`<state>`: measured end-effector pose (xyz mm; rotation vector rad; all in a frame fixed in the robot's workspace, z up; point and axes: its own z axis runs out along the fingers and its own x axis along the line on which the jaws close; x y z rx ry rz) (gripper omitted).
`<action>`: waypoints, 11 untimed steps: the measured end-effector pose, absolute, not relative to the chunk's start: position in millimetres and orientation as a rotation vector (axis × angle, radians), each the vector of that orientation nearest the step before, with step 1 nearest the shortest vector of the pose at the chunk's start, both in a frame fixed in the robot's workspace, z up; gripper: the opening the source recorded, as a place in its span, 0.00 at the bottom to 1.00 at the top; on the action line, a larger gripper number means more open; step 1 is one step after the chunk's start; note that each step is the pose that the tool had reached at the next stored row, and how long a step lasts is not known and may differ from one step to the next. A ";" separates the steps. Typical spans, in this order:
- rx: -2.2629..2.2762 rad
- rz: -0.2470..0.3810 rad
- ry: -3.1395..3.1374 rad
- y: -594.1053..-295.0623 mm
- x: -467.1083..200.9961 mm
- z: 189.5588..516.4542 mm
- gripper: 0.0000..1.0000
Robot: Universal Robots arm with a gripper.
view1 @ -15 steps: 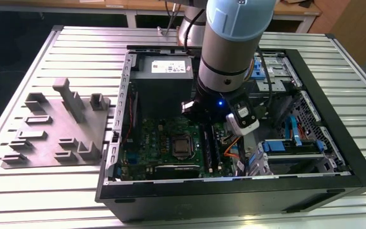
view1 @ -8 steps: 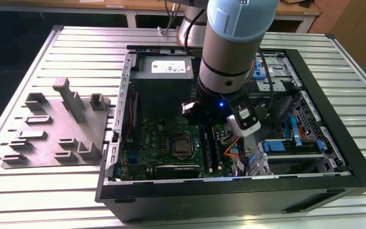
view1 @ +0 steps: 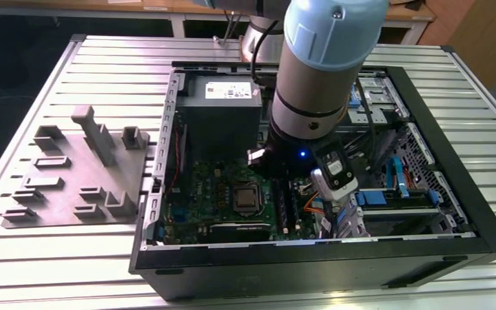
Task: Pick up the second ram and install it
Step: 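Press down the second ram until it locks into place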
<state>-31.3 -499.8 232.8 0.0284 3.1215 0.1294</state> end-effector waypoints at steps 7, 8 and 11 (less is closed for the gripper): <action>0.029 0.118 3.122 -506.4 -31.1 232.9 0.10; 0.029 0.118 3.122 -506.4 -31.1 232.8 0.10; 0.029 0.118 3.122 -506.5 -30.6 232.8 0.10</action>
